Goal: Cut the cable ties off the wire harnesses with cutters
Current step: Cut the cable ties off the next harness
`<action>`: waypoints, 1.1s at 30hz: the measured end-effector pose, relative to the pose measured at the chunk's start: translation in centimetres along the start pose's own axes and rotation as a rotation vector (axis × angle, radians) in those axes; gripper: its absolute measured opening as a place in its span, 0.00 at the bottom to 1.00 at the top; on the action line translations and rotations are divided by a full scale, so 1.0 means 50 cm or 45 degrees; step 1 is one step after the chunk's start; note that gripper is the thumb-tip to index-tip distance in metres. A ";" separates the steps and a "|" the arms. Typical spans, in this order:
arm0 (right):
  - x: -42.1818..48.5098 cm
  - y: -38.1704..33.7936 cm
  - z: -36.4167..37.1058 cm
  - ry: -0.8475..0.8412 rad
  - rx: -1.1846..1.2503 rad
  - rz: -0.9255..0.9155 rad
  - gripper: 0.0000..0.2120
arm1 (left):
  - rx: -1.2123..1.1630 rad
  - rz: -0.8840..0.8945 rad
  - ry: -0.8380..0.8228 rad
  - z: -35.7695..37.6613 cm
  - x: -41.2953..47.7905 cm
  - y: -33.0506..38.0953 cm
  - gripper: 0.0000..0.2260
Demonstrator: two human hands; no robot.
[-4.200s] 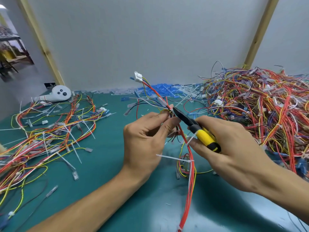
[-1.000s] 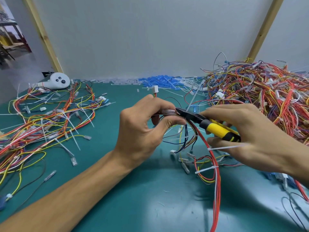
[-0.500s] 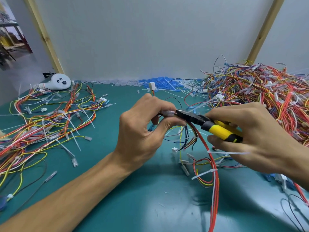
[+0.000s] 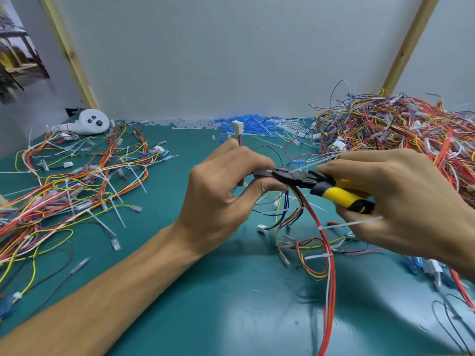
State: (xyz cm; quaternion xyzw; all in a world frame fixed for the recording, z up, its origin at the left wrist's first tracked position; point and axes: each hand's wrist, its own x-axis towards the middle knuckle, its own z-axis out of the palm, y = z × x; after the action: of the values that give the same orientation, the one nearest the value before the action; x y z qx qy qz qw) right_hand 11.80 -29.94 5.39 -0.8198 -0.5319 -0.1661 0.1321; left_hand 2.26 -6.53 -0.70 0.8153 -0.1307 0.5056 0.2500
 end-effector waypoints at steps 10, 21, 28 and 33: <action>0.001 0.001 0.014 0.025 0.142 0.029 0.09 | -0.010 -0.018 -0.041 0.000 0.000 -0.006 0.06; 0.004 0.009 0.025 0.050 0.178 -0.002 0.11 | -0.070 -0.064 -0.037 0.004 -0.002 -0.001 0.06; 0.006 0.006 0.034 0.025 0.333 -0.019 0.13 | -0.073 -0.077 0.015 0.005 -0.002 0.001 0.08; 0.004 0.007 0.039 -0.046 0.400 -0.005 0.10 | -0.066 -0.076 0.025 0.005 -0.002 0.004 0.10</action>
State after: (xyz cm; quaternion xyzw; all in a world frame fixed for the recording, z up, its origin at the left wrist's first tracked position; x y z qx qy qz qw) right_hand 12.45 -29.12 3.68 -0.7908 -0.5553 -0.0661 0.2487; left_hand 2.30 -6.84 -0.83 0.8071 -0.1170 0.5023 0.2872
